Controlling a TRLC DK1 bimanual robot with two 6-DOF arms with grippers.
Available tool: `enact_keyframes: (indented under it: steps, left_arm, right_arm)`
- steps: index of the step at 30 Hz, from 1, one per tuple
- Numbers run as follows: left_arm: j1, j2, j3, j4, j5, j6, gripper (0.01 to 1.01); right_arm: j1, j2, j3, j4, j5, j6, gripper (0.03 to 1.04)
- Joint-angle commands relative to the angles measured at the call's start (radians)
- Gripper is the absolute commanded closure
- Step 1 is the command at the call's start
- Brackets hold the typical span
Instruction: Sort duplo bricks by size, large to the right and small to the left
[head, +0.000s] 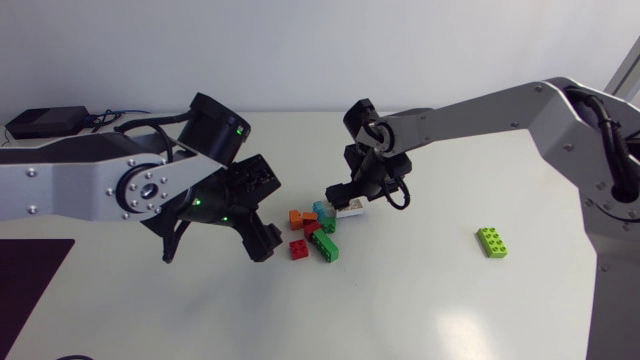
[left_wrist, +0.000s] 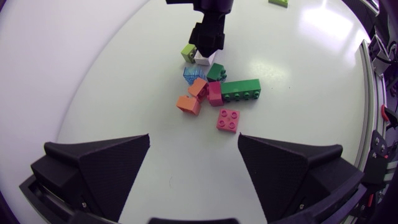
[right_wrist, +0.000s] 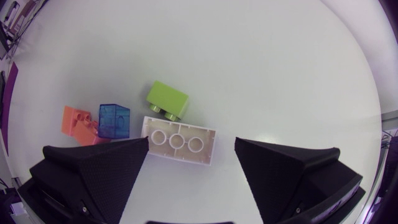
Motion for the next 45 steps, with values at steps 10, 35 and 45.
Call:
enact_keyframes:
  steps: [10, 35, 45]
  left_arm:
    - [0.004, -0.022, -0.035, 0.023, -0.002, -0.033, 0.044]
    - [-0.025, -0.037, -0.059, 0.046, -0.001, -0.052, 0.043]
    - [-0.047, -0.04, -0.058, 0.064, -0.001, -0.067, 0.043]
  right_arm:
    - [0.025, 0.023, 0.015, -0.031, 0.011, 0.052, 0.07]
    - [-0.264, -0.245, -0.369, 0.01, 0.005, -0.067, 0.07]
    - [-0.518, -0.399, -0.465, -0.051, -0.06, -0.156, 0.07]
